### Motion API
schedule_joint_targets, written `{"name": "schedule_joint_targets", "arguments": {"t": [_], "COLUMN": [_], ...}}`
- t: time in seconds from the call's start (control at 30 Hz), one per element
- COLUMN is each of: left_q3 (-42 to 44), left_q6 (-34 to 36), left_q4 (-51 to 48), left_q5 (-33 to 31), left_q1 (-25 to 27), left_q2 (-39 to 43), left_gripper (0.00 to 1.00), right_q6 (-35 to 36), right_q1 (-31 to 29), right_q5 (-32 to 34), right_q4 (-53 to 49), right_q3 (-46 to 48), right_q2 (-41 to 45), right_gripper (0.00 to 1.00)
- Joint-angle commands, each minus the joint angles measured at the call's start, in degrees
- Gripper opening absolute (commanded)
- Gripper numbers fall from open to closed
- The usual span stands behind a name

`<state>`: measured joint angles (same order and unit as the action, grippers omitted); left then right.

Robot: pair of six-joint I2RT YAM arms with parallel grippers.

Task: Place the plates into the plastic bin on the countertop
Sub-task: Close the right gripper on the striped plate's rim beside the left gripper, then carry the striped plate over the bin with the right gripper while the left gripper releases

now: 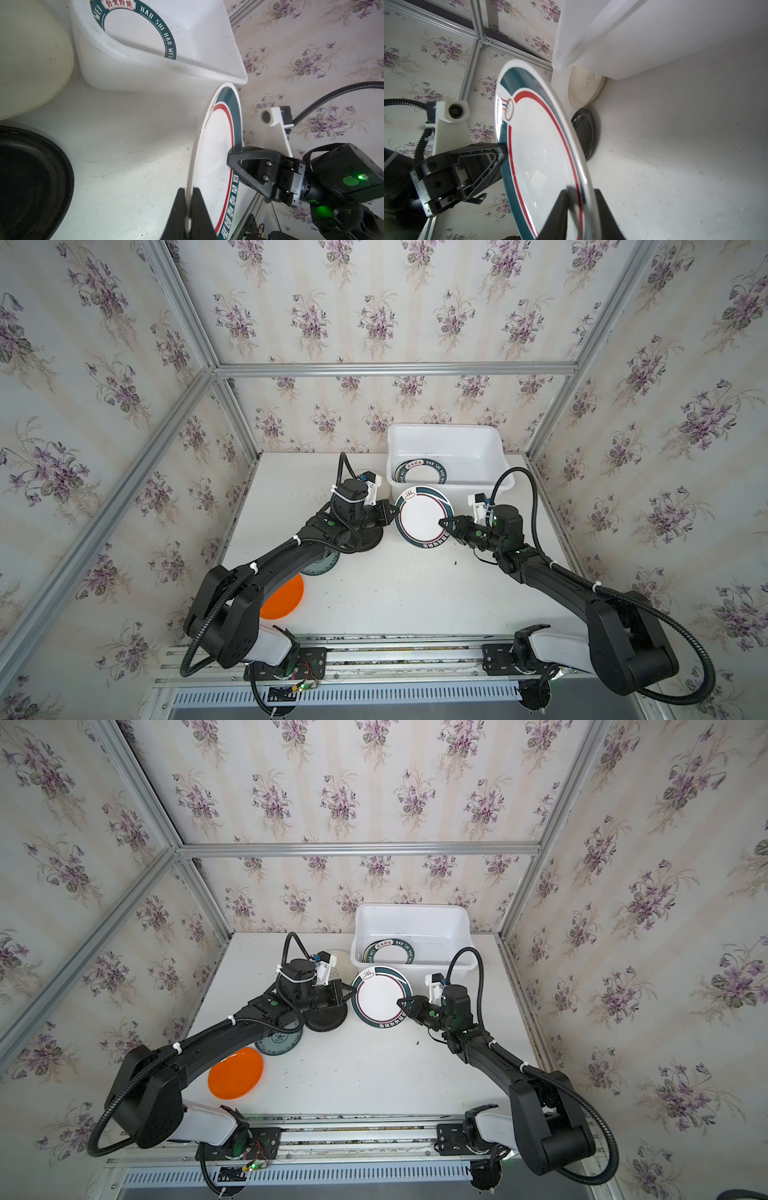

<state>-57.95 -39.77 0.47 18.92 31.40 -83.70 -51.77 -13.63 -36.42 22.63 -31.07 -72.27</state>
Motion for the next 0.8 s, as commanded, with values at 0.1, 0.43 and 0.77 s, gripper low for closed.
{"name": "schedule_joint_targets", "arguments": {"t": [0.1, 0.43, 0.77], "left_q3": [-0.1, -1.0, -2.0], "left_q6": [1.1, 7.6, 5.9], "left_q4": [4.1, 3.9, 3.7], "left_q5": [1.0, -5.1, -6.8], "left_q1": [-0.1, -1.3, -7.4], "left_q2": [-0.5, 2.6, 3.1], "left_gripper": [0.29, 1.00, 1.00], "right_q6": [3.7, 12.6, 22.8], "right_q1": [-0.4, -0.4, 4.4], "right_q5": [6.3, 13.9, 17.6], "right_q4": [-7.8, -23.8, -33.3], "right_q3": [-3.6, -15.0, -42.2], "right_q2": [1.0, 4.2, -14.1], "right_gripper": [0.00, 0.00, 0.00]}}
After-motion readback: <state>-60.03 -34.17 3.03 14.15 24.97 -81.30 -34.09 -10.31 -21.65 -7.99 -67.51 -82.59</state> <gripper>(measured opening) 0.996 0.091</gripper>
